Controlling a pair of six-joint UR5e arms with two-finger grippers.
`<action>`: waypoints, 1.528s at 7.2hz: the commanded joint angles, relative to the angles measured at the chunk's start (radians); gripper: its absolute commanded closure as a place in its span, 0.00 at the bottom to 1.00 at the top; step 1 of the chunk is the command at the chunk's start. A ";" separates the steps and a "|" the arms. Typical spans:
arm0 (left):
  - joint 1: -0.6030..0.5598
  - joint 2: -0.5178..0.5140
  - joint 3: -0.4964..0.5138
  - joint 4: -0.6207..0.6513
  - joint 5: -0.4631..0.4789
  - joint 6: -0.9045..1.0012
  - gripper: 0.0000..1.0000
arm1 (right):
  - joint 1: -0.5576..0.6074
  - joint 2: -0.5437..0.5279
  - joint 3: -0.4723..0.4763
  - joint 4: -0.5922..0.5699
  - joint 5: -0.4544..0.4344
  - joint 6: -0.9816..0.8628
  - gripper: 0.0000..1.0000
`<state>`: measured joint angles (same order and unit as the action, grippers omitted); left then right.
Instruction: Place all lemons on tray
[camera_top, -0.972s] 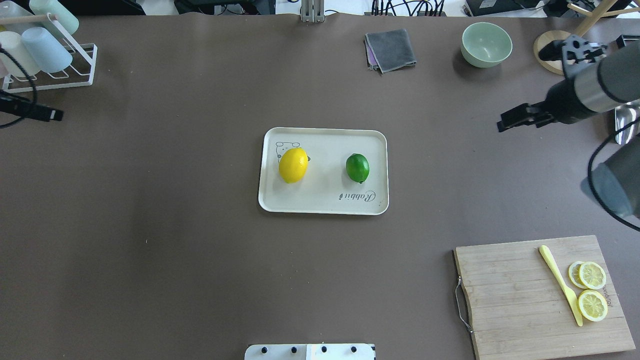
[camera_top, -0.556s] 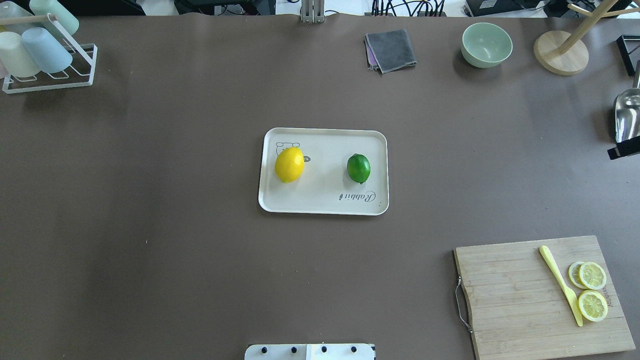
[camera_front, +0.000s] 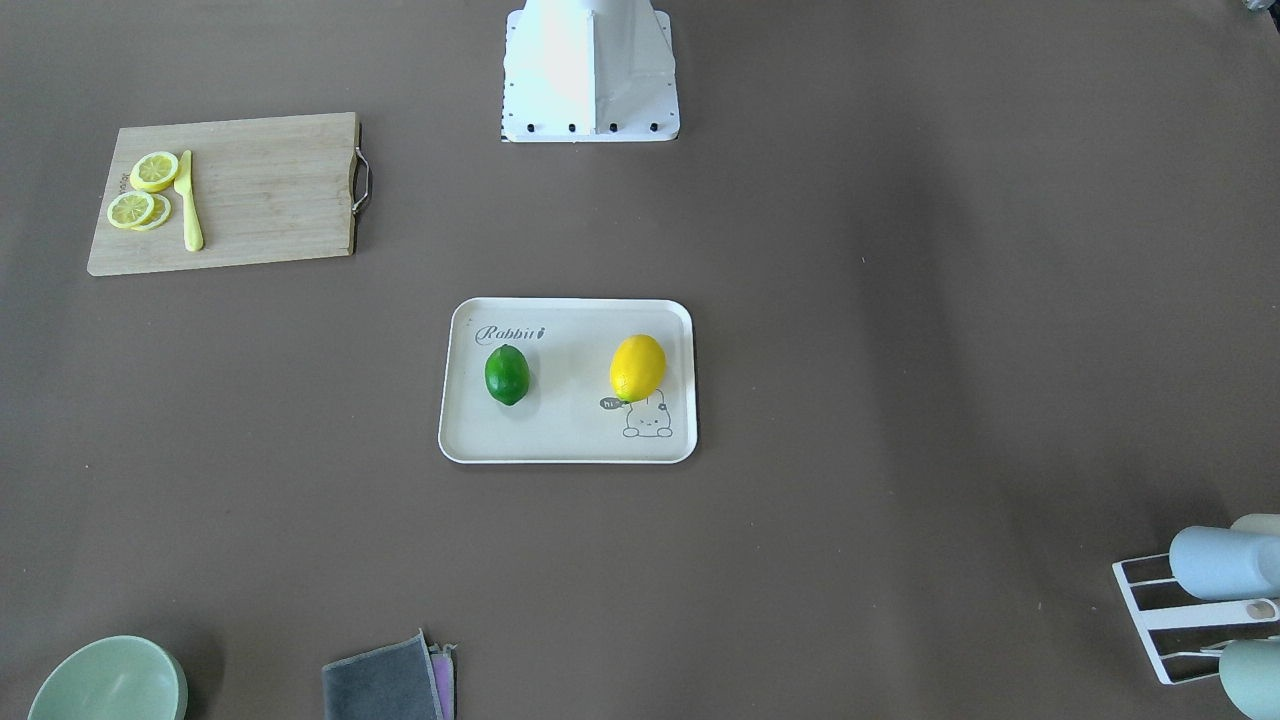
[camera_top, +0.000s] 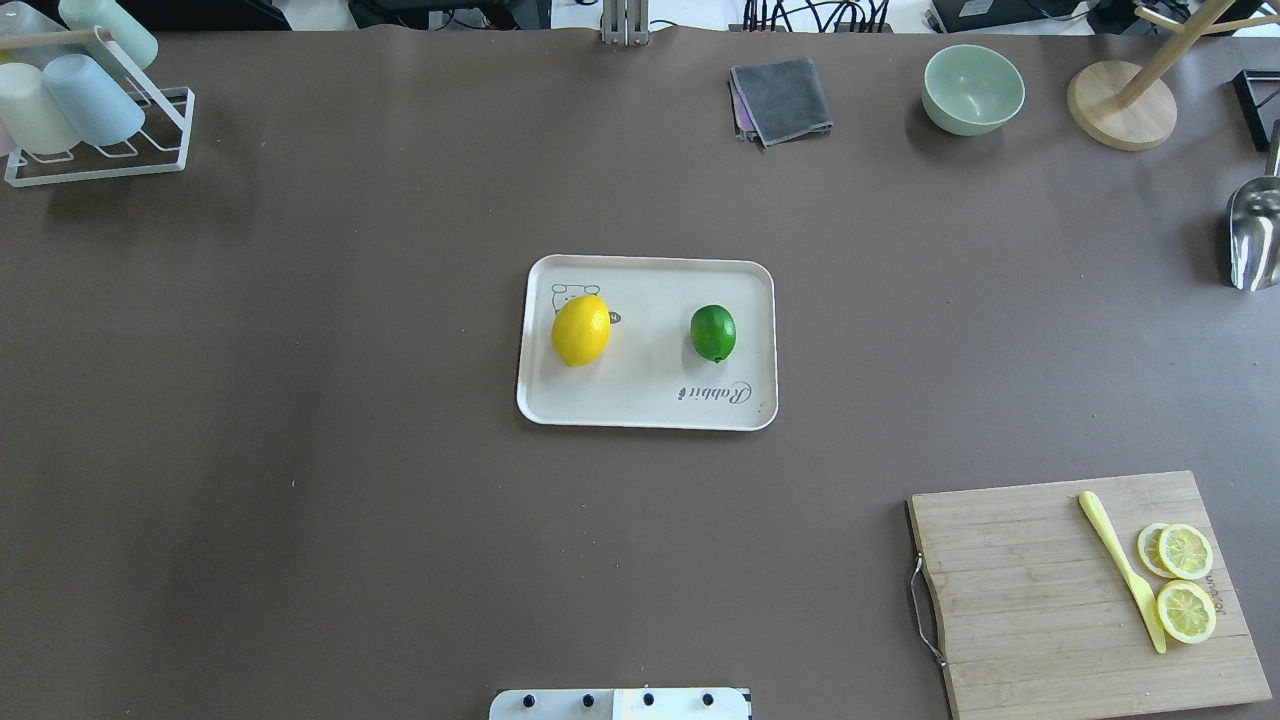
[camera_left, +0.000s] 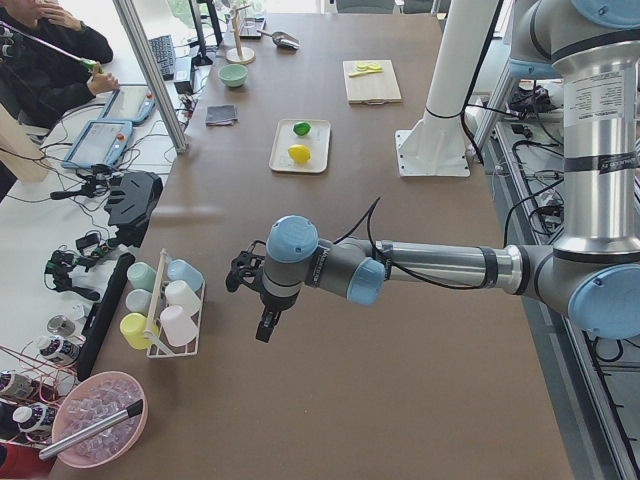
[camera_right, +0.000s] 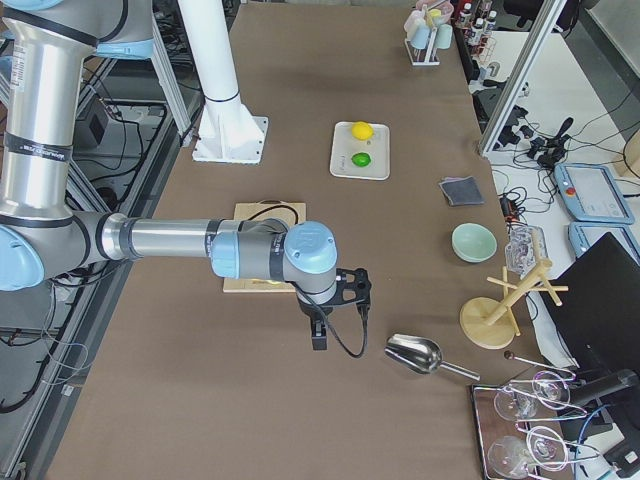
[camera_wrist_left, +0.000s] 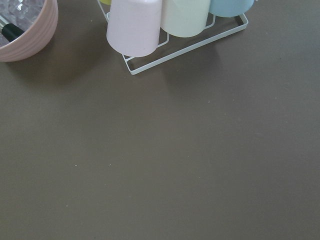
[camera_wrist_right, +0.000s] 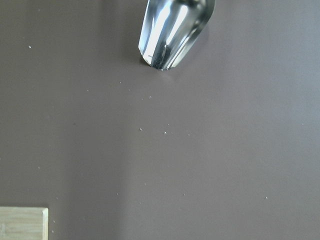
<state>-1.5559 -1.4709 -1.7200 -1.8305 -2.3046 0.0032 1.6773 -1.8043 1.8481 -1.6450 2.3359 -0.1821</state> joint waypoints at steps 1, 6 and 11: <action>-0.009 -0.009 0.013 0.045 -0.003 -0.002 0.02 | 0.059 -0.006 0.010 -0.110 0.003 -0.120 0.00; -0.021 -0.006 0.036 0.043 -0.003 0.000 0.02 | 0.045 0.007 0.002 -0.102 0.000 -0.100 0.00; -0.039 -0.009 0.036 0.043 -0.001 0.001 0.02 | 0.042 0.000 -0.003 -0.101 0.000 -0.103 0.00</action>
<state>-1.5900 -1.4800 -1.6843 -1.7871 -2.3061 0.0034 1.7197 -1.8010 1.8458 -1.7468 2.3359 -0.2841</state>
